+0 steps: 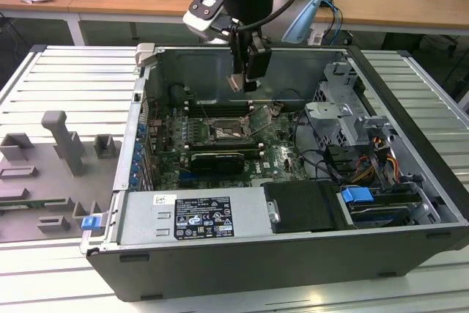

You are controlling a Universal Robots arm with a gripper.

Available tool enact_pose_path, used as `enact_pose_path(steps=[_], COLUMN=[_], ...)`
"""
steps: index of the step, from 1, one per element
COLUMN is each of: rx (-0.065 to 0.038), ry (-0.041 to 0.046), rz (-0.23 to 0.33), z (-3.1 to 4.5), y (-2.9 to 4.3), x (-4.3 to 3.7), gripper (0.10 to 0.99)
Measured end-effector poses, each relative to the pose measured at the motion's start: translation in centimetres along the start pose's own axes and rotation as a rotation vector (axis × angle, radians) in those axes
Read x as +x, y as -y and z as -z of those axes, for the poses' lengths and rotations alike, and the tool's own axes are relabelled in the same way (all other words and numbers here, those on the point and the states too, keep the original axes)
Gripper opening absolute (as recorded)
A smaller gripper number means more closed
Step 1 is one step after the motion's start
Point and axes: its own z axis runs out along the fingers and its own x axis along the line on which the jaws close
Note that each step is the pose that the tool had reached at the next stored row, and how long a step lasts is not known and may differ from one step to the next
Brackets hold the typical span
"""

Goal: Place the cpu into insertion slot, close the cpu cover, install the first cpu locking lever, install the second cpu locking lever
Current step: 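Place the cpu into insertion slot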

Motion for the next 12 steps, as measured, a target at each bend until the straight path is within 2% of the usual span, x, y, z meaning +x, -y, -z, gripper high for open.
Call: enact_pose_path(steps=[1,6,12], rx=[-0.001,-0.001,-0.002], ry=[0.0033,0.0049,0.0106], rz=[-0.037,-0.055,-0.12], z=[-0.11,-0.42,-0.54], y=[0.01,0.04,0.05], x=[0.01,0.02,0.05], gripper=[0.529,0.529,0.529])
